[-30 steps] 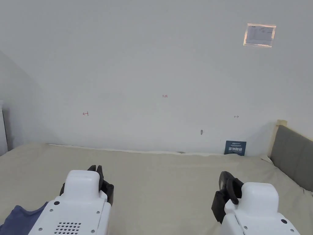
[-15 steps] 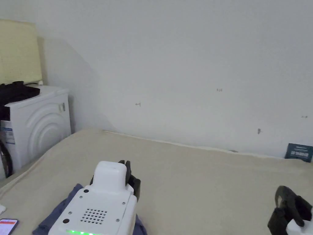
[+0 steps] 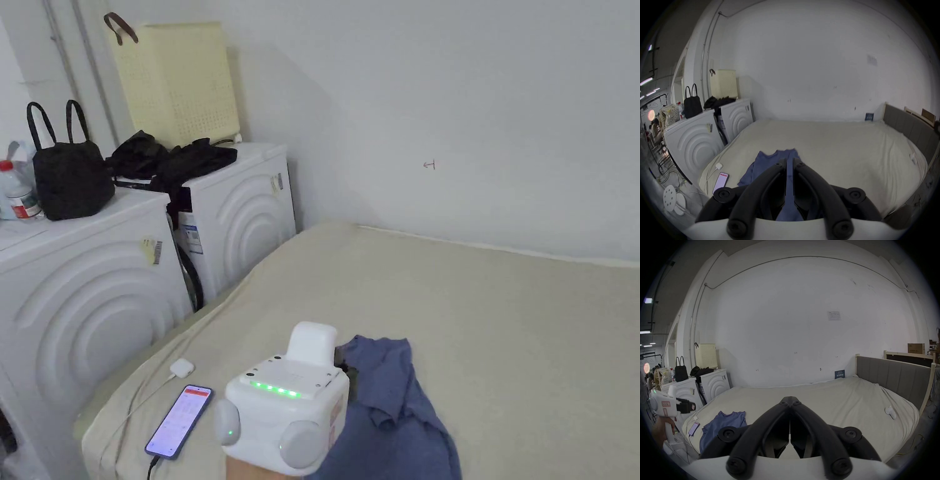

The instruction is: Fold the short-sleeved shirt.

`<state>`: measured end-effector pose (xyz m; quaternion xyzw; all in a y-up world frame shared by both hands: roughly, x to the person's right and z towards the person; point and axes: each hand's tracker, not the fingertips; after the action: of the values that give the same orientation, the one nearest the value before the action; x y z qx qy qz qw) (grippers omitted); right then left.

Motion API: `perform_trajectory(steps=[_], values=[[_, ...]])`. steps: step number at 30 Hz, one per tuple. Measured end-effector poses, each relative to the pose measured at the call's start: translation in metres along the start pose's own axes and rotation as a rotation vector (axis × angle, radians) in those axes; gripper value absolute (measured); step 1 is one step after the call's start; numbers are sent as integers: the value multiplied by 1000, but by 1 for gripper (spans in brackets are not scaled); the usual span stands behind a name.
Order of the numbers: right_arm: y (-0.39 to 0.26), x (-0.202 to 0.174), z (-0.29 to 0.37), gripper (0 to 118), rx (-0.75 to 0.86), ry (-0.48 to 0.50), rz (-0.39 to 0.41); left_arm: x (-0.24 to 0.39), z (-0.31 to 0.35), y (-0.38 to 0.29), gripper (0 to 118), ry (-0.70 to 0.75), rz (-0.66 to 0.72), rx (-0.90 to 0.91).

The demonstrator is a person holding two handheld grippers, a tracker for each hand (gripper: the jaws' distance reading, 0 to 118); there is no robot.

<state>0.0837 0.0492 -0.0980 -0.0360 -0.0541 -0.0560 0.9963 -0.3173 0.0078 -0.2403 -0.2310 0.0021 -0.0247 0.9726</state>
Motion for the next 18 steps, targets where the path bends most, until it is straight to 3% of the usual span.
perform_trajectory(steps=[7,12,16,17,18], values=[[-16,10,-21,1,-44,-21,3,-16,-101,-41,9,-42,13,-256],[-31,18,-40,1,-90,-44,-6,-13,-155,-53,9,-81,132,-358],[-40,20,-52,1,-120,-52,-9,7,-196,-62,9,-29,46,-413],[-41,21,-54,1,-126,-52,-7,8,-204,-64,18,-40,49,-415],[-43,22,-56,1,-132,-51,-5,8,-213,-67,63,-49,64,-441]])
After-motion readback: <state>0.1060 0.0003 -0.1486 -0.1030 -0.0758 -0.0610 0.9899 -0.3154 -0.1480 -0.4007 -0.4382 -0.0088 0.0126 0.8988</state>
